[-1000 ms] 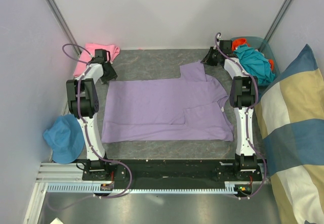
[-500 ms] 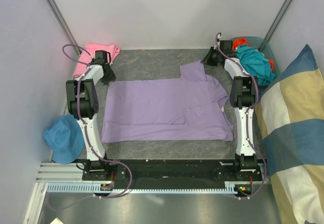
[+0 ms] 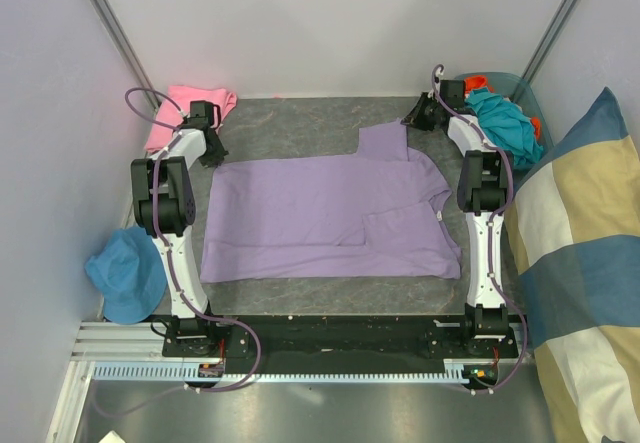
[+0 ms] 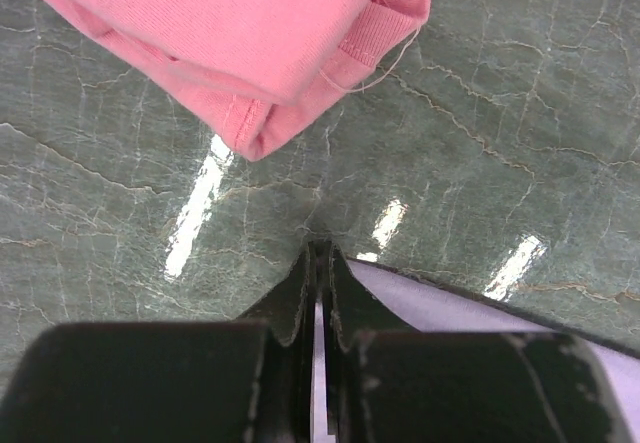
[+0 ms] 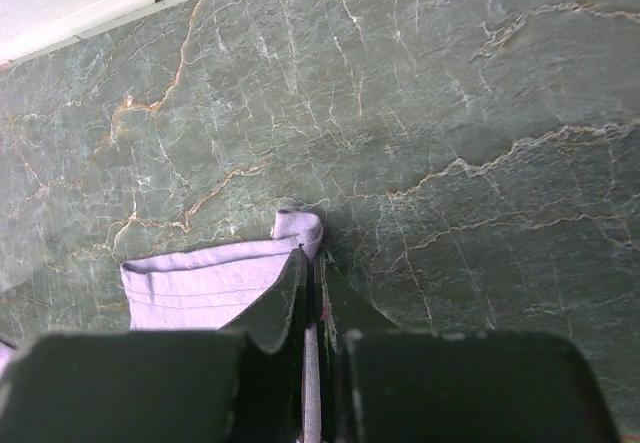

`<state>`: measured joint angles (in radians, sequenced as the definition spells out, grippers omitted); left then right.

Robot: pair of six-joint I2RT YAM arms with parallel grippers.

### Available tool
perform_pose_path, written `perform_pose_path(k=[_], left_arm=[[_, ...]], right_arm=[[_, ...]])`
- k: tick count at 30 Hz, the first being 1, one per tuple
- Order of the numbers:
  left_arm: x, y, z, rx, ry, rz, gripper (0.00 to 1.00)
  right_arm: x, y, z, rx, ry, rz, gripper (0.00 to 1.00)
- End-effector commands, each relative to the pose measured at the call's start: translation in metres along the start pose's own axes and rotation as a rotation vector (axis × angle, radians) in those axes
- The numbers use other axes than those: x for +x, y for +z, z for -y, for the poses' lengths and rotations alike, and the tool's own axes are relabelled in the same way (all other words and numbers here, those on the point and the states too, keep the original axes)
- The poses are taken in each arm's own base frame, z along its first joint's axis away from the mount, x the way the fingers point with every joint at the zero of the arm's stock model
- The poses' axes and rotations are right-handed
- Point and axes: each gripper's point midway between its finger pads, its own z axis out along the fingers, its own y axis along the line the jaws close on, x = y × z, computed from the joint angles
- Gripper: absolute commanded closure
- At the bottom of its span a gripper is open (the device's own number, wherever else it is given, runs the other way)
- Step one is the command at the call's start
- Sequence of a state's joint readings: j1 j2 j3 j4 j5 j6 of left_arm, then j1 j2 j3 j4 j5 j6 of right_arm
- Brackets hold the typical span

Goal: Fold and stack the t-shirts
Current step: Grap the side of the flattened tshirt furthest away from the robot with both arms

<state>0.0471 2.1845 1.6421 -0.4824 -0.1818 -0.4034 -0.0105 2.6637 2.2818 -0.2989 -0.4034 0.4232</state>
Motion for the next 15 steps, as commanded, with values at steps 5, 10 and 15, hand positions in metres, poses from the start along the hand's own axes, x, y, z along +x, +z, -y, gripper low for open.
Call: perform_pose_path(k=[5, 10, 15], left_arm=[[0.026, -0.003, -0.006, -0.03, 0.052, -0.076, 0.98], [0.019, -0.011, 0.004, 0.004, 0.035, -0.057, 0.98], [0.012, -0.022, 0.018, 0.056, 0.026, -0.027, 0.98]], right_arm=[[0.014, -0.005, 0.02, 0.053, 0.017, -0.046, 1.0], [-0.002, -0.02, -0.004, -0.011, -0.011, 0.004, 1.0], [-0.016, -0.037, -0.026, -0.059, -0.035, 0.047, 1.0]])
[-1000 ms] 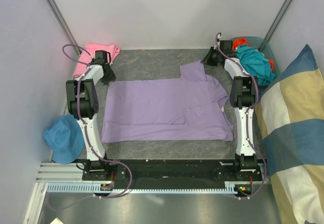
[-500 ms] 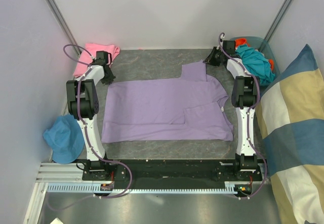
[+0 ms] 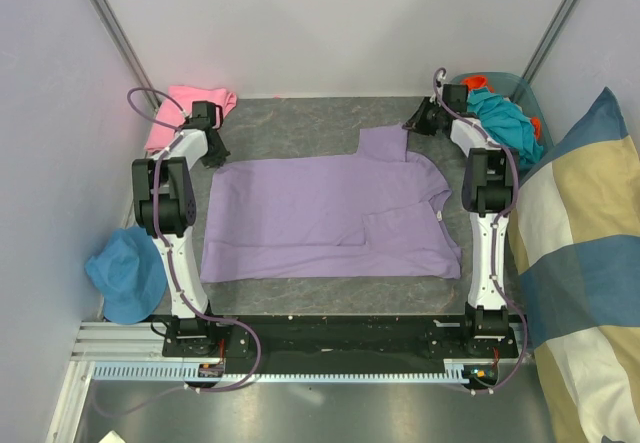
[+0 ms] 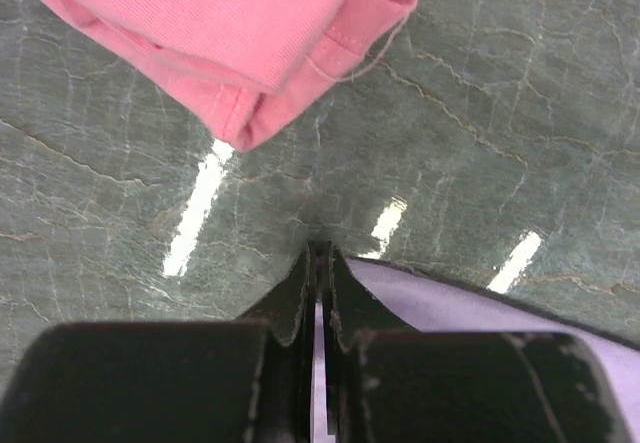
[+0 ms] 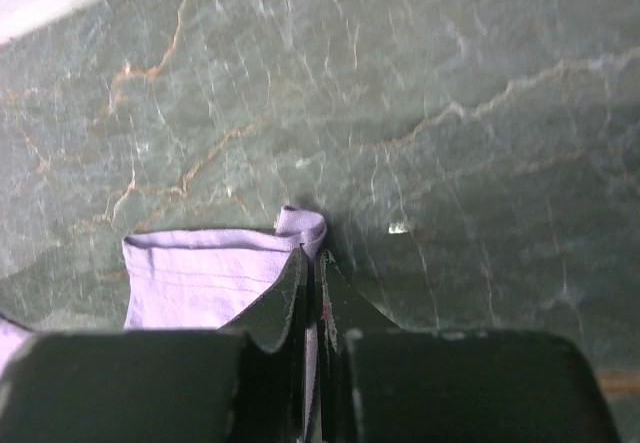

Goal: Fold and stack the t-shirts
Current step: Grap the side of the flattened tshirt furthest away from the robot with both arms

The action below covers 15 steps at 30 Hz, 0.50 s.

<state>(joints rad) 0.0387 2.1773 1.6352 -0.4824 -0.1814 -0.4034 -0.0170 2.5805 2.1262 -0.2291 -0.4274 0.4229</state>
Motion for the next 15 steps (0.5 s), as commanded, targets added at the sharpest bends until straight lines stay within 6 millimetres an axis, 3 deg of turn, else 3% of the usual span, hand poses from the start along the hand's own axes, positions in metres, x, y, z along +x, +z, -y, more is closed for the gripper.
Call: perform_pose_path(k=[1, 10, 15], left_arm=[[0.007, -0.022, 0.016, 0.06, 0.013, -0.019, 0.98], [-0.02, -0.056, 0.035, 0.169, -0.024, 0.067, 0.98], [-0.03, -0.075, 0.033, 0.172, -0.03, 0.111, 0.98]], right_arm=[[-0.032, -0.03, -0.034, -0.059, -0.043, 0.067, 1.0], [-0.058, -0.07, -0.074, -0.119, -0.08, 0.129, 1.0], [-0.065, -0.101, -0.086, -0.097, -0.092, 0.163, 1.0]])
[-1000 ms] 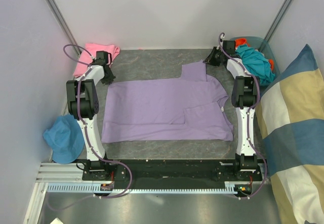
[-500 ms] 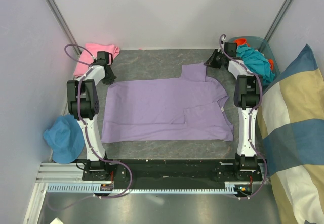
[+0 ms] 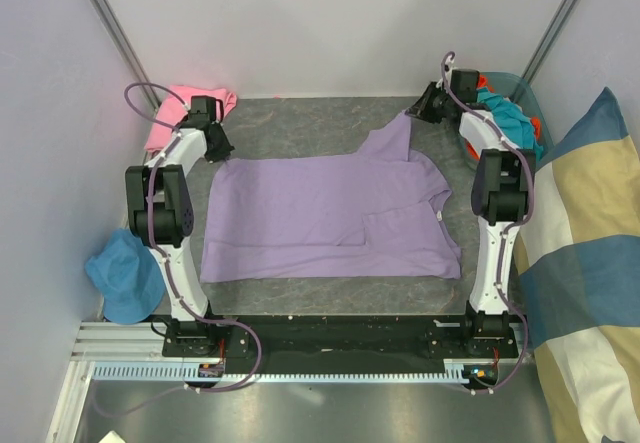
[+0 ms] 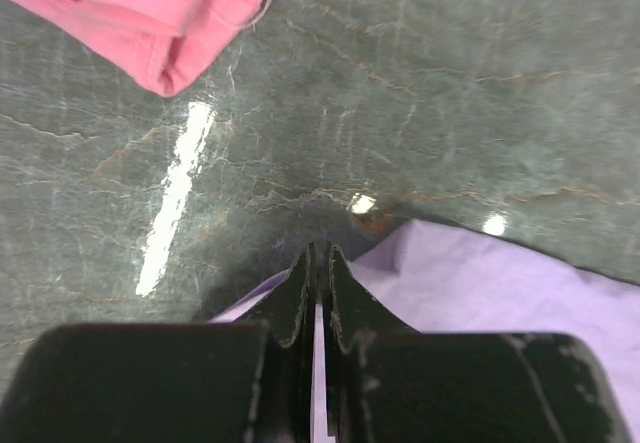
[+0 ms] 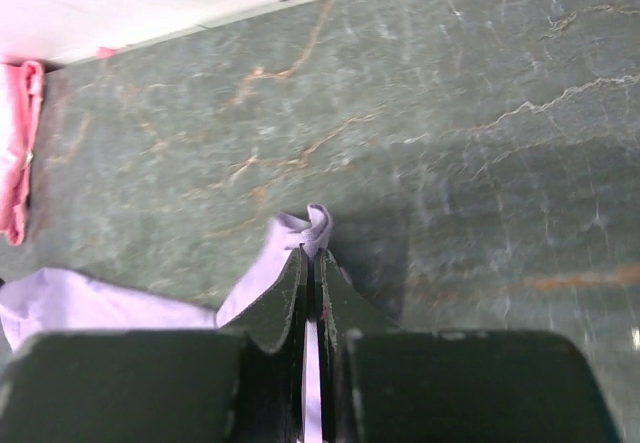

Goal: Fold and stack the t-shirts
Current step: Grap the side of the flattened tshirt furthest away from the robot with both arms, then fold the other side of the tshirt into a rectangle

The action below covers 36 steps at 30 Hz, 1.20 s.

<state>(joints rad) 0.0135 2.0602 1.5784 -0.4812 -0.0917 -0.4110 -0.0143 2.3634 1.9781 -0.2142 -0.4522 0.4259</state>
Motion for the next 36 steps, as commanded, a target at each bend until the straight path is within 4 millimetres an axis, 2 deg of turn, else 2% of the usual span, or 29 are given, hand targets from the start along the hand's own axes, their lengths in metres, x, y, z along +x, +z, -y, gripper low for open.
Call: perform_pose_path(k=[1, 2, 3, 4, 6, 7, 8, 9, 10, 11, 13, 15, 16, 17, 21, 22, 24, 25, 29, 30, 36], left_arm=[[-0.025, -0.034, 0.009, 0.041, -0.026, 0.095, 0.98], [-0.027, -0.039, 0.006, 0.025, -0.025, 0.109, 0.98], [-0.024, -0.039, 0.001, 0.012, -0.022, 0.106, 0.98], [-0.022, -0.041, -0.001, 0.006, -0.019, 0.107, 0.98], [-0.017, -0.044, -0.007, -0.013, -0.013, 0.107, 0.98], [-0.016, -0.045, -0.01, -0.025, -0.013, 0.109, 0.98], [-0.014, -0.045, -0.013, -0.034, -0.011, 0.107, 0.98], [-0.011, -0.047, -0.016, -0.043, -0.01, 0.104, 0.98], [-0.009, -0.047, -0.019, -0.055, -0.009, 0.104, 0.98], [-0.007, -0.048, -0.022, -0.064, -0.008, 0.1, 0.98], [-0.004, -0.049, -0.028, -0.083, -0.008, 0.096, 0.98], [0.001, -0.048, -0.034, -0.095, -0.012, 0.08, 0.98], [0.002, -0.048, -0.036, -0.102, -0.014, 0.076, 0.98], [0.004, -0.048, -0.039, -0.107, -0.015, 0.07, 0.98], [0.007, -0.051, -0.05, -0.133, -0.028, 0.058, 0.98], [0.006, -0.054, -0.05, -0.132, -0.03, 0.063, 0.98], [0.009, -0.057, -0.057, -0.147, -0.036, 0.059, 0.98], [0.008, -0.058, -0.062, -0.161, -0.043, 0.064, 0.98], [0.008, -0.068, -0.073, -0.182, -0.054, 0.072, 0.98], [0.01, -0.068, -0.076, -0.188, -0.059, 0.066, 0.98], [0.023, -0.078, -0.086, -0.216, -0.072, 0.044, 0.98]], right_arm=[[-0.031, -0.043, -0.034, -0.019, -0.052, 0.093, 1.0], [-0.029, -0.047, -0.033, -0.004, -0.052, 0.094, 1.0], [-0.037, -0.06, -0.037, 0.011, -0.062, 0.122, 1.0], [-0.024, -0.062, -0.032, 0.029, -0.051, 0.099, 1.0], [-0.025, -0.077, -0.039, 0.031, -0.058, 0.111, 1.0], [-0.013, -0.079, -0.034, 0.046, -0.045, 0.089, 1.0], [-0.016, -0.09, -0.04, 0.046, -0.053, 0.106, 1.0], [-0.016, -0.095, -0.036, 0.076, -0.044, 0.117, 1.0], [-0.004, -0.098, -0.029, 0.105, -0.03, 0.098, 1.0], [-0.008, -0.111, -0.033, 0.118, -0.033, 0.118, 1.0], [0.001, -0.122, -0.02, 0.204, -0.008, 0.124, 1.0], [-0.001, -0.139, -0.019, 0.247, 0.003, 0.156, 1.0], [0.008, -0.144, -0.008, 0.302, 0.027, 0.151, 1.0], [0.005, -0.153, -0.011, 0.311, 0.031, 0.169, 1.0], [0.023, -0.168, 0.002, 0.386, 0.079, 0.169, 1.0], [0.033, -0.17, 0.007, 0.406, 0.092, 0.151, 1.0], [0.038, -0.176, 0.009, 0.423, 0.098, 0.152, 1.0], [0.048, -0.177, 0.013, 0.434, 0.105, 0.13, 1.0], [0.06, -0.188, 0.013, 0.443, 0.113, 0.112, 1.0], [0.066, -0.191, 0.019, 0.472, 0.115, 0.108, 1.0], [0.084, -0.215, 0.019, 0.506, 0.126, 0.096, 1.0]])
